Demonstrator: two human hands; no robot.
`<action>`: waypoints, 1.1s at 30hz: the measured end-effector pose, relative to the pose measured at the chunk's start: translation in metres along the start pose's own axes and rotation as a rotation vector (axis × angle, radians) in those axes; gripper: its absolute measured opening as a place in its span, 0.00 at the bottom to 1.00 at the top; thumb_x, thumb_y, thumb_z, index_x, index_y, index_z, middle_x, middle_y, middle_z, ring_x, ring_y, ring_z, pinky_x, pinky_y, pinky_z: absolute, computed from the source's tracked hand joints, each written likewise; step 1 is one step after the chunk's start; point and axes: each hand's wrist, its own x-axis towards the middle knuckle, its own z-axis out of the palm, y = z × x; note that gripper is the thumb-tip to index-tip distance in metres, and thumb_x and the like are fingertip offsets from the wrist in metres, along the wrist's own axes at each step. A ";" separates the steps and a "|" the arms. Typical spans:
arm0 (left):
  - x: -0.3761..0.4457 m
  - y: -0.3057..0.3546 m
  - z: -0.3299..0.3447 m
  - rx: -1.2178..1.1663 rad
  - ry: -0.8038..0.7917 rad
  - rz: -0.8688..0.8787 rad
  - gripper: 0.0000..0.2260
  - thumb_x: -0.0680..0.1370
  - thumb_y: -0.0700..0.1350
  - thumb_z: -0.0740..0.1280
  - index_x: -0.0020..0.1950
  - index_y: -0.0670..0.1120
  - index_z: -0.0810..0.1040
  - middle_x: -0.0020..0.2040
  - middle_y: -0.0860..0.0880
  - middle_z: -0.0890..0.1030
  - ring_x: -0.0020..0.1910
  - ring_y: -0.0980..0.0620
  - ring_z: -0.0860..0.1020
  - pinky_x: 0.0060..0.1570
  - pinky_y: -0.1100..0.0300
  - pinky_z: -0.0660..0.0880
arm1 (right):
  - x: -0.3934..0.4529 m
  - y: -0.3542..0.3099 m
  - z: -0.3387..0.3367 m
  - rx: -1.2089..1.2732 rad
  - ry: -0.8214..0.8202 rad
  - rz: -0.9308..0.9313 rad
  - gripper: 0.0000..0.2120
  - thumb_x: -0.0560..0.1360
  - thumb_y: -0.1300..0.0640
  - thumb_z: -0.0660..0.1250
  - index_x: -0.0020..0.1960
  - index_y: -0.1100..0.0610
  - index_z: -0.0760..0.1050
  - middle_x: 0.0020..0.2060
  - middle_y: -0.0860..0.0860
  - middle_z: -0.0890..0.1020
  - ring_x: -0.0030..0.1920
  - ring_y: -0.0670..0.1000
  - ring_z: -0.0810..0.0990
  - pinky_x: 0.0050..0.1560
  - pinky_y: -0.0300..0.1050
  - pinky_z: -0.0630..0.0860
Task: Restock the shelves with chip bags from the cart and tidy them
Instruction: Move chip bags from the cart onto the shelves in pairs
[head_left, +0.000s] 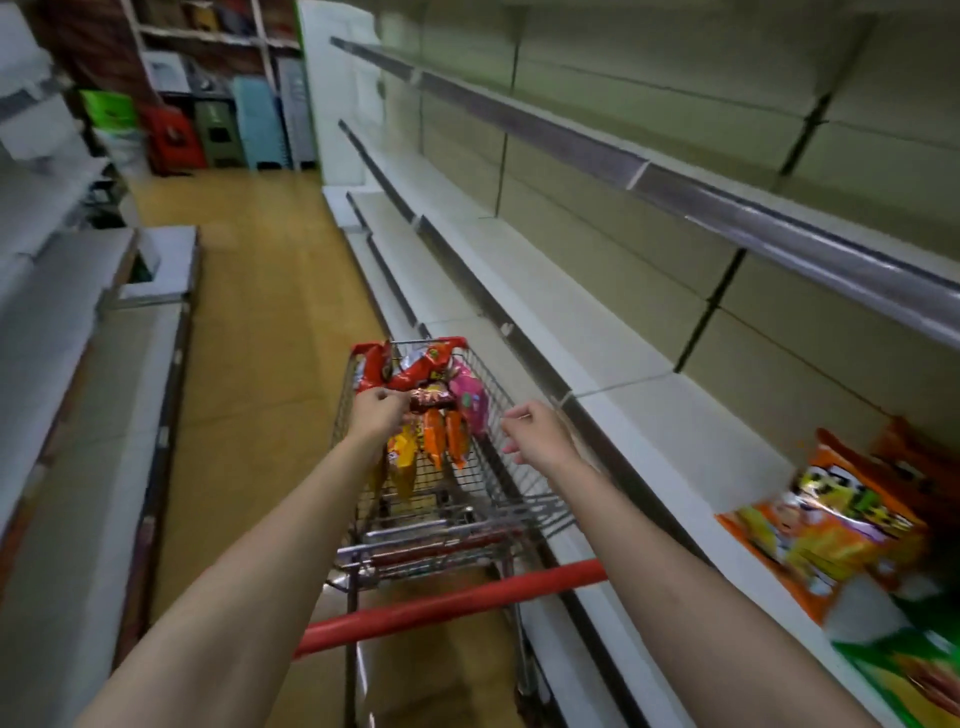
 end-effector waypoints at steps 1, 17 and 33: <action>0.013 -0.002 -0.007 0.009 0.009 -0.014 0.05 0.80 0.39 0.62 0.46 0.41 0.75 0.41 0.44 0.77 0.37 0.51 0.76 0.44 0.54 0.76 | 0.011 -0.003 0.010 -0.012 -0.012 0.000 0.06 0.78 0.60 0.61 0.43 0.53 0.70 0.45 0.54 0.79 0.34 0.48 0.77 0.39 0.45 0.75; 0.122 -0.081 -0.005 0.187 -0.107 -0.295 0.09 0.79 0.39 0.65 0.38 0.44 0.71 0.37 0.44 0.73 0.34 0.50 0.70 0.34 0.59 0.67 | 0.170 0.040 0.093 -0.185 -0.167 0.114 0.07 0.78 0.53 0.65 0.52 0.56 0.74 0.48 0.53 0.81 0.39 0.48 0.78 0.51 0.50 0.79; 0.285 -0.176 0.065 0.468 -0.082 -0.475 0.08 0.77 0.46 0.66 0.48 0.41 0.74 0.43 0.42 0.76 0.45 0.44 0.76 0.55 0.45 0.75 | 0.365 0.125 0.197 -0.301 -0.389 0.256 0.20 0.76 0.48 0.69 0.63 0.57 0.70 0.53 0.55 0.80 0.50 0.56 0.82 0.54 0.55 0.79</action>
